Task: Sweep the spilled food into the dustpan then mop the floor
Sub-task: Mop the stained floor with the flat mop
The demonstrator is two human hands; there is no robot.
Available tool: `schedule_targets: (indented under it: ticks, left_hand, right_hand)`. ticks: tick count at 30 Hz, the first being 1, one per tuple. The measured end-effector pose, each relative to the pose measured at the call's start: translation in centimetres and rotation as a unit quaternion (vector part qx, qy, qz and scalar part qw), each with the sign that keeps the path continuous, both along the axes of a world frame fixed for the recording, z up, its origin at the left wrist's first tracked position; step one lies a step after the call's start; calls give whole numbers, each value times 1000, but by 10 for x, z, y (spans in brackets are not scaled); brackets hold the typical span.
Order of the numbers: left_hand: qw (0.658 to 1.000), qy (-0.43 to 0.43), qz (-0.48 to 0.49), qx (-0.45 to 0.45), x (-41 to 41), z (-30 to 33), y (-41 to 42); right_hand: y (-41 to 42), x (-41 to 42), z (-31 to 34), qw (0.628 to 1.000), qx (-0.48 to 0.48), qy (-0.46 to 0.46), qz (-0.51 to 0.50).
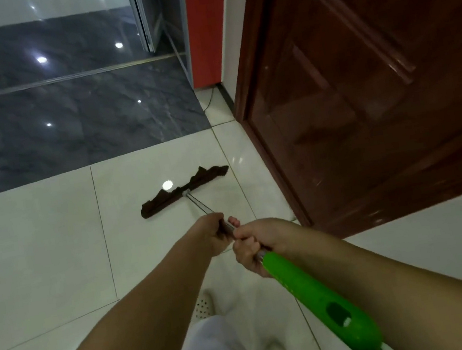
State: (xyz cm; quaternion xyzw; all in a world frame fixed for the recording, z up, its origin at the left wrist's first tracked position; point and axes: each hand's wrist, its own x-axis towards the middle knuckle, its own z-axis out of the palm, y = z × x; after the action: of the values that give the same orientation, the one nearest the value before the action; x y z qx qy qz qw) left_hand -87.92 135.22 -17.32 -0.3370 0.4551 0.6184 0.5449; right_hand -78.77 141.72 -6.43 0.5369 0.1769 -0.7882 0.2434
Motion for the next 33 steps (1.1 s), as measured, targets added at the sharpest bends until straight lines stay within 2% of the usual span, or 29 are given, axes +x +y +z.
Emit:
schedule_targets:
  ticks: [10,18,25,33]
  left_hand:
    - [999,2,47,19,-158,-13,-4]
    - [997,7,78,-10,-223,-32,-34]
    - [996,8,88,-19,-232,-29,-68]
    - [994,-9,107,-14,-169,-33,-95]
  right_hand:
    - [2,-159,-17,999,12,15,39]
    - [-29,-226,-45,991,67,28,110]
    - [-63,-243,-55,987,84,16,137]
    - [-77,-176,-41,989,55,20,133]
